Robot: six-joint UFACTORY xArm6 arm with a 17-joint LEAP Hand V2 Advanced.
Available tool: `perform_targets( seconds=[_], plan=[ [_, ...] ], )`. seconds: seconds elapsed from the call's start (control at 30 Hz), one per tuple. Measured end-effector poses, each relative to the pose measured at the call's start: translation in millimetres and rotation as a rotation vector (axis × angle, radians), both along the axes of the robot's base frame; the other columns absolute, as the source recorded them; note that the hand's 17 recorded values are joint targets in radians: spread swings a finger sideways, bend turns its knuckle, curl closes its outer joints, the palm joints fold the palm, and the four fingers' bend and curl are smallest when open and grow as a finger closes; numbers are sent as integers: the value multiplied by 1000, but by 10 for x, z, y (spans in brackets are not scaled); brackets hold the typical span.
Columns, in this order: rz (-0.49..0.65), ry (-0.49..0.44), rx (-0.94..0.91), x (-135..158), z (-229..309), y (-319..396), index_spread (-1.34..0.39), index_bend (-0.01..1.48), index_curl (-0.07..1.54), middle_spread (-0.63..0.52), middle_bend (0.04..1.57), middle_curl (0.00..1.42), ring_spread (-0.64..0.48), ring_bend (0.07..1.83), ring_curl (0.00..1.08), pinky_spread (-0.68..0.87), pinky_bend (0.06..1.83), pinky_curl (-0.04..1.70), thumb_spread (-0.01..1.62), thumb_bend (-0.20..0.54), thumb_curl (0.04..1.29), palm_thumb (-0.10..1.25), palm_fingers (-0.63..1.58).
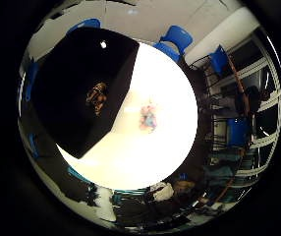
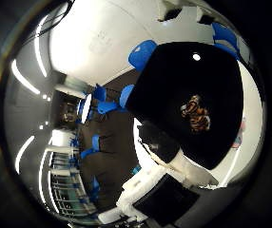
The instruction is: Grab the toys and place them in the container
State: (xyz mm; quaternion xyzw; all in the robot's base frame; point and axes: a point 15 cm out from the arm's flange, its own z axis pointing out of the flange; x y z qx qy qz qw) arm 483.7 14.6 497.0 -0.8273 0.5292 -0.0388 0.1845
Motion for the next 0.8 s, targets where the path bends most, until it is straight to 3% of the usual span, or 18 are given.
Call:
perform_targets(
  seconds=[0.4,0.8],
  plan=[
    [-217,42,-8,-114,-272,-1509,-444,173,341,-93,381,307,92,569,177,508,426,313,1194,-18,316,522,387],
    [-355,200,41,191,-1207,-1941,-403,163,301,-16,283,308,191,536,160,514,507,297,1190,-19,306,502,285]
  ],
)
